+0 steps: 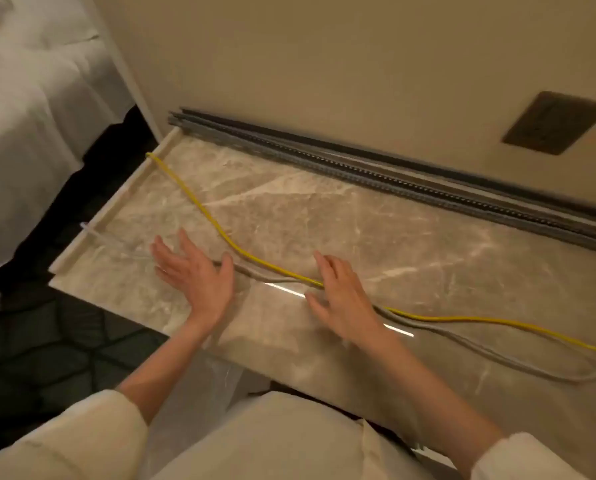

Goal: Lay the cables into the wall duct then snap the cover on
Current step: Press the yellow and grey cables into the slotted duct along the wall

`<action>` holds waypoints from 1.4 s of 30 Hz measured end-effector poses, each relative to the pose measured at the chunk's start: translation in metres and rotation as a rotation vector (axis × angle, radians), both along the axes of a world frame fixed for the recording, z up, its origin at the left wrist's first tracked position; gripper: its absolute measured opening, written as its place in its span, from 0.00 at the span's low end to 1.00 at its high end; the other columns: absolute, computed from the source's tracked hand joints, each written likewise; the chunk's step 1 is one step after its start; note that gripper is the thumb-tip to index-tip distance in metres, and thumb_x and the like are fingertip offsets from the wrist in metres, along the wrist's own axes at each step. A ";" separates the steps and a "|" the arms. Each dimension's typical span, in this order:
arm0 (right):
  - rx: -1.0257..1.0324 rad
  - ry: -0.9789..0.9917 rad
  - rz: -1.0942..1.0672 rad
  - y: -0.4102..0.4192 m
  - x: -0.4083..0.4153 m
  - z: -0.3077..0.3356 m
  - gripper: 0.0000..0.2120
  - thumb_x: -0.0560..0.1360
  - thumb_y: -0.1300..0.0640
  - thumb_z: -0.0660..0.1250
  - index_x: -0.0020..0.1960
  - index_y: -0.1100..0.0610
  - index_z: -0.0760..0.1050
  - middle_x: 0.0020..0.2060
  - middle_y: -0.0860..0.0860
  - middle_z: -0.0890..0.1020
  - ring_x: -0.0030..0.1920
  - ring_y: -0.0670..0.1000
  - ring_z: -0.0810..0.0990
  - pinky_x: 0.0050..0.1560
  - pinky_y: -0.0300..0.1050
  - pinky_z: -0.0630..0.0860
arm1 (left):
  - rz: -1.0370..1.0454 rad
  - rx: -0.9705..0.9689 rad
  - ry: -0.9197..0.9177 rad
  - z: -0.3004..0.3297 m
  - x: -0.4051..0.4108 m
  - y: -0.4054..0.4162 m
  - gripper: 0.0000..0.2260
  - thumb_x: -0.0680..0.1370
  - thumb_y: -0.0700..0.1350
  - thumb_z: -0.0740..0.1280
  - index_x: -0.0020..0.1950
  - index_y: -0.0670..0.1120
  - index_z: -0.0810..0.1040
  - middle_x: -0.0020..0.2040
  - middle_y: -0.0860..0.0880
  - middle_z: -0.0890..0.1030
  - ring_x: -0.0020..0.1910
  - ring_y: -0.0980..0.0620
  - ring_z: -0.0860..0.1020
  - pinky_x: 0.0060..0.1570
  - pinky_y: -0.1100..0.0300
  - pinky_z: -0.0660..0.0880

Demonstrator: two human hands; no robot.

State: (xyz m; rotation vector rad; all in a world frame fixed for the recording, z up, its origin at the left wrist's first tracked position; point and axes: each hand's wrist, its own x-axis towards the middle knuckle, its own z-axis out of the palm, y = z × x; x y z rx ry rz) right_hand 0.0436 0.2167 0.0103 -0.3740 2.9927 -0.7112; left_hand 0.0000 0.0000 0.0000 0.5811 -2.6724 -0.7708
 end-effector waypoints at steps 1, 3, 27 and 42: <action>0.013 -0.014 0.050 -0.009 -0.005 -0.002 0.32 0.75 0.51 0.63 0.74 0.61 0.55 0.67 0.60 0.67 0.65 0.59 0.67 0.67 0.52 0.64 | 0.107 0.089 -0.032 0.002 -0.005 -0.008 0.37 0.72 0.47 0.68 0.74 0.37 0.53 0.74 0.31 0.49 0.74 0.33 0.48 0.72 0.38 0.48; 0.040 -0.023 0.140 -0.027 -0.016 -0.001 0.34 0.75 0.50 0.63 0.75 0.60 0.53 0.68 0.59 0.66 0.67 0.59 0.65 0.68 0.51 0.63 | 0.248 0.257 -0.048 0.009 -0.019 -0.025 0.39 0.73 0.46 0.67 0.74 0.36 0.47 0.75 0.32 0.45 0.75 0.34 0.45 0.74 0.41 0.45; 0.030 -0.168 0.315 -0.090 -0.098 -0.005 0.16 0.78 0.59 0.60 0.65 0.57 0.68 0.52 0.58 0.73 0.51 0.60 0.75 0.50 0.53 0.73 | 0.292 0.623 -0.034 0.031 -0.199 -0.109 0.16 0.76 0.42 0.58 0.61 0.35 0.71 0.59 0.36 0.77 0.56 0.39 0.76 0.37 0.54 0.69; 0.016 -0.071 -0.024 -0.068 -0.139 -0.008 0.17 0.75 0.63 0.60 0.63 0.51 0.74 0.44 0.56 0.73 0.43 0.59 0.76 0.41 0.50 0.73 | -0.518 -0.561 -0.331 0.027 -0.233 -0.169 0.23 0.77 0.37 0.60 0.72 0.42 0.61 0.54 0.36 0.75 0.51 0.35 0.76 0.48 0.44 0.76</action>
